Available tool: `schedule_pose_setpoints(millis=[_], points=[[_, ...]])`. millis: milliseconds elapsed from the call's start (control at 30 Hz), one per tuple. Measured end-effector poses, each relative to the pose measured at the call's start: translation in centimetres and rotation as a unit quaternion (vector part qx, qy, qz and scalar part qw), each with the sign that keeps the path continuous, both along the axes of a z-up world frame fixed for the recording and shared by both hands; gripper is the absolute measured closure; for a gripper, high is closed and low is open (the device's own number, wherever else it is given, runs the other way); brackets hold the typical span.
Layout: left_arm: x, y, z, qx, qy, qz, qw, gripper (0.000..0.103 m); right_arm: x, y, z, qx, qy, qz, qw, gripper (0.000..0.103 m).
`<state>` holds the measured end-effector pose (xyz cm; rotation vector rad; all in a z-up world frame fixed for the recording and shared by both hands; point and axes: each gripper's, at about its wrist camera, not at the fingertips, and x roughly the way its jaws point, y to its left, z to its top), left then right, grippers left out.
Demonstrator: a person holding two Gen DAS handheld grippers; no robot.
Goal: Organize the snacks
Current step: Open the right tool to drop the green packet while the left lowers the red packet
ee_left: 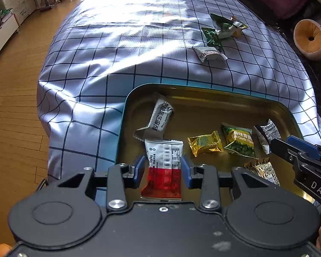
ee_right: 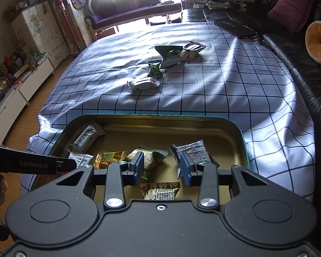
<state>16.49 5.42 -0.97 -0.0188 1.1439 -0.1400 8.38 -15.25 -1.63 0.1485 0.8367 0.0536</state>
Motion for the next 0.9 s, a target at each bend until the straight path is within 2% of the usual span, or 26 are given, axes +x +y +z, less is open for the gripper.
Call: schedule_pose_setpoints(millis=[900], points=[[0.4, 0.0, -0.9, -0.002, 0.021, 0.002, 0.9998, 0.066, 0.3, -0.2, -0.7, -0.003, 0.014, -0.006, 1.000, 0.055]])
